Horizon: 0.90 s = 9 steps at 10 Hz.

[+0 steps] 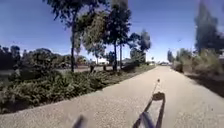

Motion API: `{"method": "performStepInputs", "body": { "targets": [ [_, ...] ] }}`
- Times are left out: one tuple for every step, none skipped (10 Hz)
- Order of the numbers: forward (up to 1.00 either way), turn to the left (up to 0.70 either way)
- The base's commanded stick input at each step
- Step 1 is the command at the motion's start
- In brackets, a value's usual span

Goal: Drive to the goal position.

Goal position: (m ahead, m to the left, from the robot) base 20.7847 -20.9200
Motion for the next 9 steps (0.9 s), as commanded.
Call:
{"method": "performStepInputs", "body": {
  "targets": [
    [0.00, -1.00],
    [0.00, -1.00],
    [0.00, -1.00],
    [0.00, -1.00],
    [0.00, -1.00],
    [0.00, -1.00],
    [0.00, -1.00],
    [0.00, -1.00],
    [0.03, -0.77]
  ]
}}
